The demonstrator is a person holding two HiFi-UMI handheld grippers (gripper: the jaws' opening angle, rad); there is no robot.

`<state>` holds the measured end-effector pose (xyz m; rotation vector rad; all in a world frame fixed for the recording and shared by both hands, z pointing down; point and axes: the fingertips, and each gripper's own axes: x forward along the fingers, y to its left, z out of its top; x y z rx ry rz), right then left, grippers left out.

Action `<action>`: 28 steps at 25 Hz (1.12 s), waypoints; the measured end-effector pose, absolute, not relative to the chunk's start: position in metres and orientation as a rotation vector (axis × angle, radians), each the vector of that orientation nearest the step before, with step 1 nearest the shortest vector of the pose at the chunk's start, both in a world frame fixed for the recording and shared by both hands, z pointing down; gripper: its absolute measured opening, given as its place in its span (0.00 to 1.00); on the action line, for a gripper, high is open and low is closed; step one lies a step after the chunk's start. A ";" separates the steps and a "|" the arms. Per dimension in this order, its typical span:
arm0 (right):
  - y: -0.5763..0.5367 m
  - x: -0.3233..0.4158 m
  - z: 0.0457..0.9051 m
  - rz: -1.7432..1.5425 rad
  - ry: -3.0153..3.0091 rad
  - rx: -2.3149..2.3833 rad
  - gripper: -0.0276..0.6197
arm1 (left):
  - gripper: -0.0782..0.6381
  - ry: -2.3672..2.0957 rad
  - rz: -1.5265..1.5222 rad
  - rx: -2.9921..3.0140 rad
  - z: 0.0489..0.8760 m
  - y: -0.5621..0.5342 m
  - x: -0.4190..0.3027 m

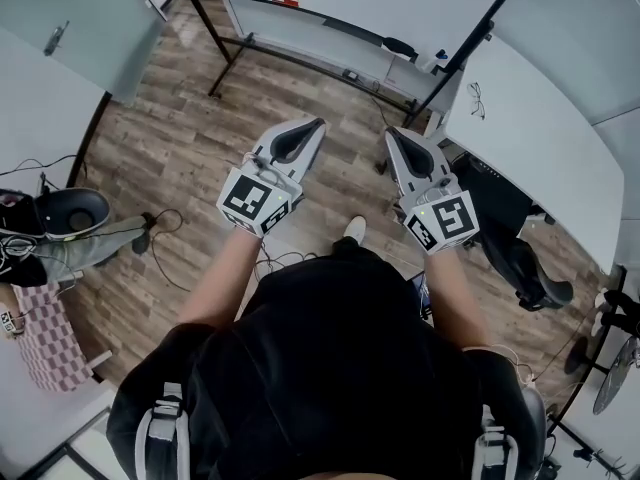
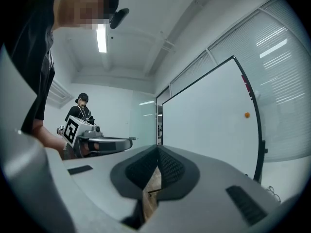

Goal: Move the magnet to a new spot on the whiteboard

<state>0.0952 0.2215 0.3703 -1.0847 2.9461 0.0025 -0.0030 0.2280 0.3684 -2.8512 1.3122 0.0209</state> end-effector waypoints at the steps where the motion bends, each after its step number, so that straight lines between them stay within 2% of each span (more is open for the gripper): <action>1: 0.214 0.098 0.370 0.007 2.947 -1.082 0.03 | 0.12 1.313 0.018 -2.849 0.368 0.220 0.000; 28: 0.056 0.160 0.372 -0.002 2.958 -1.030 0.03 | 0.12 1.383 0.002 -2.815 0.361 0.065 0.060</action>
